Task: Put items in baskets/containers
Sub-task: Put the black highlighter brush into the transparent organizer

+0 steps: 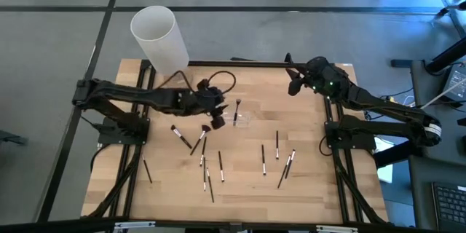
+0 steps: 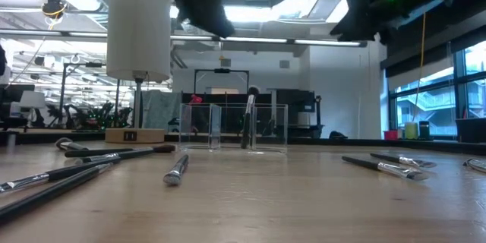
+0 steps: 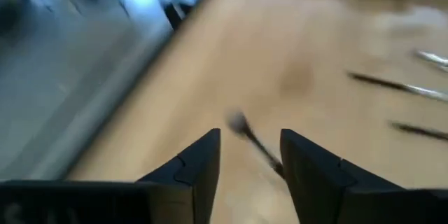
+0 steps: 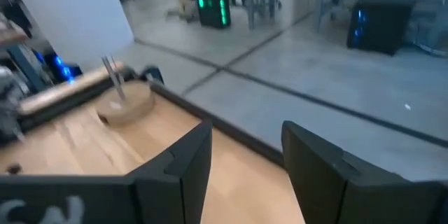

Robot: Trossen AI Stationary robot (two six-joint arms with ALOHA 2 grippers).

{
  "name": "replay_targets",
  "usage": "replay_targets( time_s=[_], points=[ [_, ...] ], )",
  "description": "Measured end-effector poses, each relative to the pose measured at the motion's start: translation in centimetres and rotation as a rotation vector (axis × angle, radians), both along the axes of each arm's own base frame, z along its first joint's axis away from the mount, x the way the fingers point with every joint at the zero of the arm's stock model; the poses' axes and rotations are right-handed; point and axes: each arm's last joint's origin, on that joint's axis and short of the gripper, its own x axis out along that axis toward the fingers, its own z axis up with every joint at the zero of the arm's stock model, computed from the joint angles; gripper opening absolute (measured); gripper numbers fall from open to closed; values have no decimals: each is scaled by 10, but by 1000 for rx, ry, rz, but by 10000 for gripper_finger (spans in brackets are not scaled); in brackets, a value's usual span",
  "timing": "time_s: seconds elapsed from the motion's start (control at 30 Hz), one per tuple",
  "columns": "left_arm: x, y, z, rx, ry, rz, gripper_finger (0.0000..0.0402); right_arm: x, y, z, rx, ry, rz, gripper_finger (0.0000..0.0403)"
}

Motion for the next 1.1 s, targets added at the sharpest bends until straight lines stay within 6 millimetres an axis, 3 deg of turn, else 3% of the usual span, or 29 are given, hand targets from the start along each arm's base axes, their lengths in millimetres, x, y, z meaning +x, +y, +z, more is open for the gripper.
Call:
replay_targets(
  time_s=[0.13,0.33,0.57,0.8,1.1],
  points=[
    [-19,-12,-8,-222,135,78,136,2,1,12,-50,-120,60,171],
    [-39,-31,-41,-343,334,299,124,5,6,29,-133,-269,256,171],
    [-29,-36,-78,-375,371,343,123,2,4,44,-238,-279,238,171],
    [-13,-26,-114,-397,500,384,123,6,2,52,-286,-247,234,171],
    [-8,-32,-141,-407,586,424,123,24,-7,51,-258,-205,237,171]
  ],
)
